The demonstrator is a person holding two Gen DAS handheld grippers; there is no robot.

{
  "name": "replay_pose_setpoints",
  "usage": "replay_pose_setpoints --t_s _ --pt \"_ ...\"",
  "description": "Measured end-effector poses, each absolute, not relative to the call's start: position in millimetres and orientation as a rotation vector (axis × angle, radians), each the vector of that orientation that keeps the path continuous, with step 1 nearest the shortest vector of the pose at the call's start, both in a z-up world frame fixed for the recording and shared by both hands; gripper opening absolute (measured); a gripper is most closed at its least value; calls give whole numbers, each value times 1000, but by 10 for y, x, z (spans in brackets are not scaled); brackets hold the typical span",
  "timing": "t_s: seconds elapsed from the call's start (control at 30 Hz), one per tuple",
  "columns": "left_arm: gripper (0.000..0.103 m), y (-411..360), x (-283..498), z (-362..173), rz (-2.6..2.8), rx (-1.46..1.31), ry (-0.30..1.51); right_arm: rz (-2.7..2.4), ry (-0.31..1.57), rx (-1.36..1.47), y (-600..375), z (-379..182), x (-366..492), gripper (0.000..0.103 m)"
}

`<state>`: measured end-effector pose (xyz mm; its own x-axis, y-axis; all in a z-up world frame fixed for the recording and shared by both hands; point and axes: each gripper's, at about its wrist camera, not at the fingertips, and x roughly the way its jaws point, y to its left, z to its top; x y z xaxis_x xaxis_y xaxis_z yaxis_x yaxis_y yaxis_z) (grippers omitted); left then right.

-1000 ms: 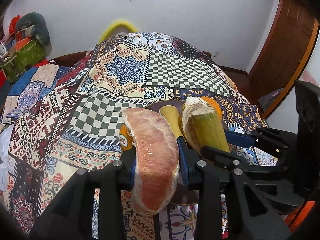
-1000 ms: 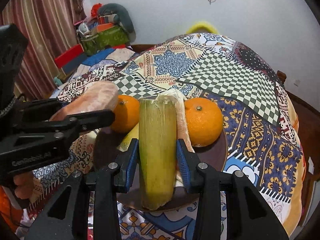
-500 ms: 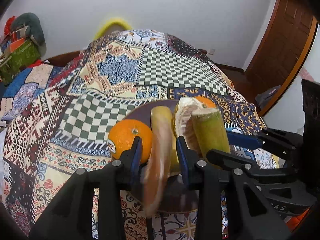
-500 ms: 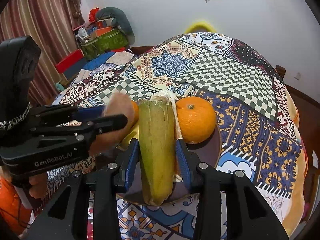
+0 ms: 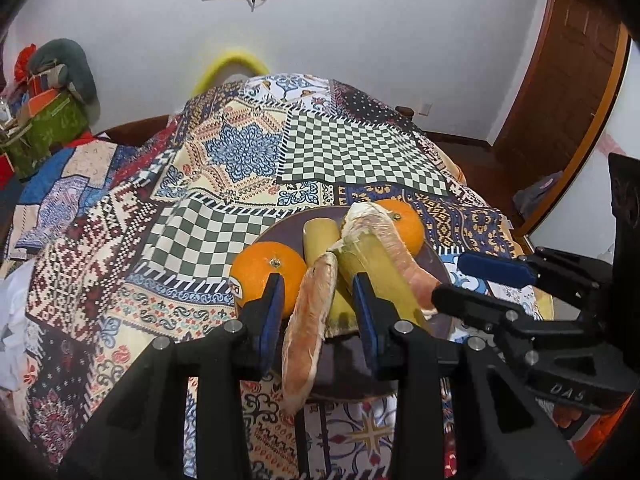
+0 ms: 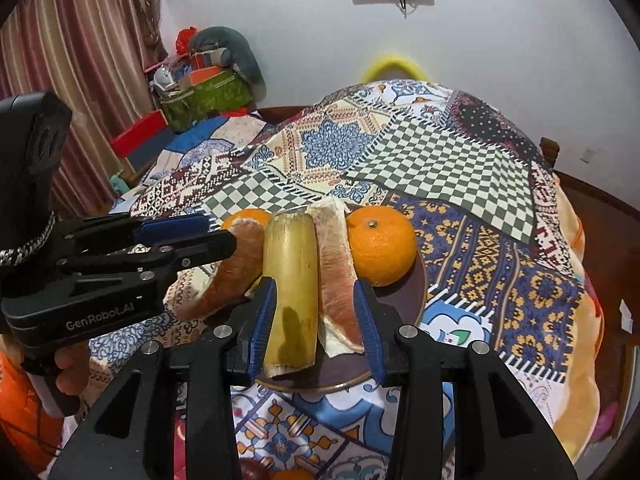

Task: Organize fruits
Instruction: 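Lower the pomelo segment and gourd onto the plate and open both tools, then move both tools down to the small mandarins on the quilt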

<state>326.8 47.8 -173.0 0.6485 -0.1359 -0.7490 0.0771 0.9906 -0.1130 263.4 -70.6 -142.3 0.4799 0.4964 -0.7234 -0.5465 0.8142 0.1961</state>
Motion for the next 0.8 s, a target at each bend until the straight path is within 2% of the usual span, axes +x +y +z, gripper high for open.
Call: replay_pose_setpoints --t_s 0.3,0.4,0.57,0.7,0.8 --pt "34 439 2888 -1400 -114 -69 806 609 808 -65 -838 -1141 2346 38" --pt "35 422 2728 -1295 -112 -66 789 595 785 -61 -891 -1041 2212 44" --pt "42 406 2438 -1165 -103 -67 768 575 752 -62 -968 -907 1966 47" --pt "47 378 2229 -1128 -98 -66 765 550 723 -65 -1012 -845 1775 62" --pt "51 342 2097 -1126 -96 -63 770 530 709 -71 -1043 -826 1641 66"
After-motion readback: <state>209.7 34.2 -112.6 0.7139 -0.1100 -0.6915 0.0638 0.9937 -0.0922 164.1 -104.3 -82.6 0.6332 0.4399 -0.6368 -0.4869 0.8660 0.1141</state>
